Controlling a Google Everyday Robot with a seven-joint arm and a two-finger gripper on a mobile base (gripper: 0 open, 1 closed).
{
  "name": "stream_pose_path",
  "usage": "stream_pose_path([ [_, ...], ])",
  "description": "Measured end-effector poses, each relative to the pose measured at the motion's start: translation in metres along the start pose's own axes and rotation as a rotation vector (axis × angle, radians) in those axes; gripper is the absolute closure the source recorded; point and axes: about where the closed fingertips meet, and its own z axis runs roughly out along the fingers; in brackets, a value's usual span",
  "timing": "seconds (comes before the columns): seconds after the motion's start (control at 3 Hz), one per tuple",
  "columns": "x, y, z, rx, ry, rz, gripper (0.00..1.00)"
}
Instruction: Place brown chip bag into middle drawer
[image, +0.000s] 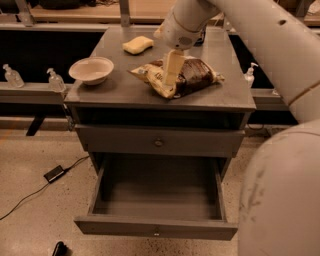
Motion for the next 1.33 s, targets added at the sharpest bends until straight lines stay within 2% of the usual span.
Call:
stream_pose_path([
  [0.33, 0.018, 0.002, 0.058, -0.08, 0.021, 0.043, 0.23],
  [0.67, 0.031, 0.005, 0.078, -0.105, 0.043, 0.066, 0.46],
  [1.0, 0.033, 0.007, 0.079, -0.106, 0.041, 0.074, 0.7],
  [1.33, 0.032, 0.006, 0.077, -0.106, 0.041, 0.074, 0.99],
])
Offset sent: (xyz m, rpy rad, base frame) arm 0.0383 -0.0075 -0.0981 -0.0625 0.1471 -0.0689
